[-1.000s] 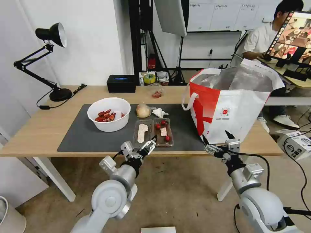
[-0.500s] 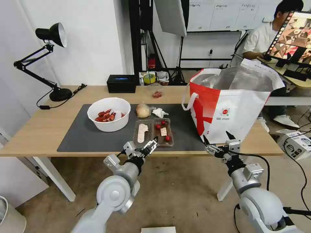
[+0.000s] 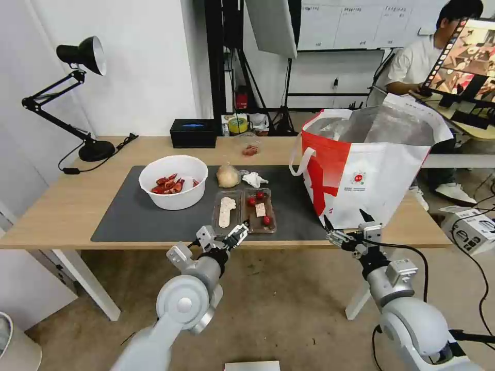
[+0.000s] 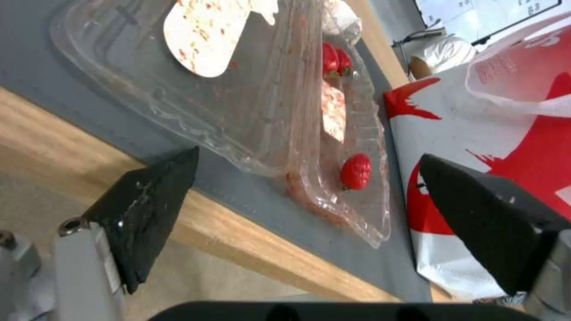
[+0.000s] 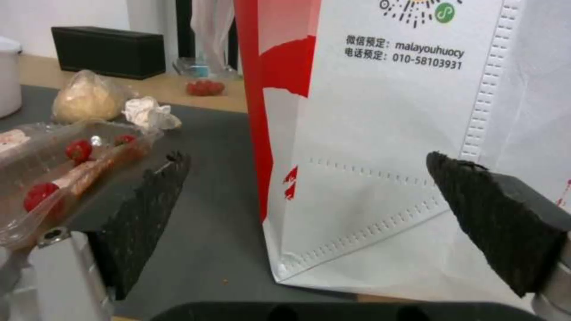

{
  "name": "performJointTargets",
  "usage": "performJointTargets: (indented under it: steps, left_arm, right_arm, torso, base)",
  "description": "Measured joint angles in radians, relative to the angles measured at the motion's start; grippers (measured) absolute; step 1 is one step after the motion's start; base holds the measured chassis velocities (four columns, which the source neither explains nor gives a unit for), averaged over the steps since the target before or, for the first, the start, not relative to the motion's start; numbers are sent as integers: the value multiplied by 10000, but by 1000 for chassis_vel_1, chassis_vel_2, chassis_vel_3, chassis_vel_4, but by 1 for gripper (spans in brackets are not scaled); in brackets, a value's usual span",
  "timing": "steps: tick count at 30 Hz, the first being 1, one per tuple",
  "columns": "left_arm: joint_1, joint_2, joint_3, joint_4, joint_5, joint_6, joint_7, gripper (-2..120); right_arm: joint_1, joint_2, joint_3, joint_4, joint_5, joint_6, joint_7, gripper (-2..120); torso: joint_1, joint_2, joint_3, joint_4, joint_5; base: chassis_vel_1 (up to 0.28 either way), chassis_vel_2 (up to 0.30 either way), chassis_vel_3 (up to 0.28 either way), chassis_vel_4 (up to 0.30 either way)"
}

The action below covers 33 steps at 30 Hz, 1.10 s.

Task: Pick up the trash from the table and place it into the takeout bag.

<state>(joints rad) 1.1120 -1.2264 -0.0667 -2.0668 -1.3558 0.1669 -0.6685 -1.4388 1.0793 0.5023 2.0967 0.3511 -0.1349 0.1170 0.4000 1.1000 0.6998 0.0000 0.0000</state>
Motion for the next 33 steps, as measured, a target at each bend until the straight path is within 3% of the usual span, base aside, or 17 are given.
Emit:
performJointTargets:
  steps: [15,33]
  left_arm:
    - [-252,-146,-69,162,-393,-103,-452,100]
    - [-173,-80,-272,-8,-386,-379,-552,100]
  right_arm:
    - [21,127,-25,-123,-37,44,0,100]
    - [38,207,-156,-199,-126,64,-4,100]
  torso:
    - [-1,3,0,-3,0]
    - [2,-2,4,4,-1]
  base:
    - [0,0,0,0]
    - [0,0,0,0]
